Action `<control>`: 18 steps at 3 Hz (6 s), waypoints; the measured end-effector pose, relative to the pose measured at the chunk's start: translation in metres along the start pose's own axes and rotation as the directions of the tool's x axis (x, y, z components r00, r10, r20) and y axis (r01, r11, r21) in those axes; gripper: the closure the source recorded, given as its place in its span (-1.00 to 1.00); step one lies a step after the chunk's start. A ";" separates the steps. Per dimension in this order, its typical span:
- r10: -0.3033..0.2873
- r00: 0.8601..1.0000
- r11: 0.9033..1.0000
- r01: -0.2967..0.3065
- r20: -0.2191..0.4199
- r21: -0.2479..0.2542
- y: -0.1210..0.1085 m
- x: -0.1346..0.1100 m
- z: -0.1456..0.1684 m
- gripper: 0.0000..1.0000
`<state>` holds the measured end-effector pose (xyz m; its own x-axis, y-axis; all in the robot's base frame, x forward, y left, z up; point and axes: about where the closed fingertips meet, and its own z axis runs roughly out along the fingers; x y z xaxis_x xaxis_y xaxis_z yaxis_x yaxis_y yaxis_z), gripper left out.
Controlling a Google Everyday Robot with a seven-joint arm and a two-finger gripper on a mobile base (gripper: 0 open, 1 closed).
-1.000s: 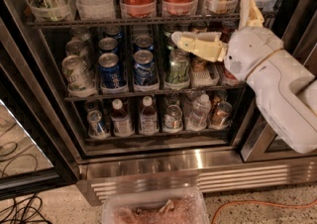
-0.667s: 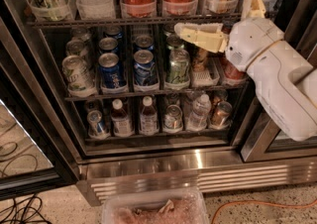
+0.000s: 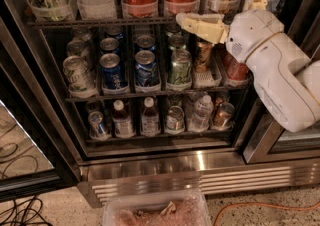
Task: Pick orange can from top shelf of fridge
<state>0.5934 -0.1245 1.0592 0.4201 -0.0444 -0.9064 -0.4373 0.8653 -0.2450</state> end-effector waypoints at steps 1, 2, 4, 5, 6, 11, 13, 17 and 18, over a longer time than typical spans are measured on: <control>0.000 1.000 1.000 0.000 0.000 0.000 0.000 0.000 0.000 -1.00; 0.000 1.000 1.000 0.000 0.000 0.000 0.000 0.000 0.000 -0.61; 0.000 1.000 1.000 0.000 0.000 0.000 0.000 0.000 0.000 -0.86; 0.000 1.000 1.000 0.000 0.000 0.000 0.000 0.000 0.000 -1.00; -0.005 1.000 1.000 0.005 0.000 0.003 0.000 -0.001 0.001 -1.00; -0.036 0.999 0.998 0.036 0.014 0.049 -0.019 -0.001 0.018 -0.94; -0.042 0.999 0.997 0.041 0.015 0.073 -0.030 -0.001 0.015 -0.72; -0.083 0.996 0.994 0.082 0.013 0.073 -0.028 -0.003 0.017 -0.60; -0.083 0.996 0.994 0.082 0.013 0.073 -0.028 -0.003 0.017 -0.52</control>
Offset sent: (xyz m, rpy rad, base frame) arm 0.0000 0.0000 0.0000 0.0000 0.0000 0.0000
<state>0.6179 -0.1397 1.0743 0.4652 -0.1099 -0.8784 -0.3420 0.8929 -0.2928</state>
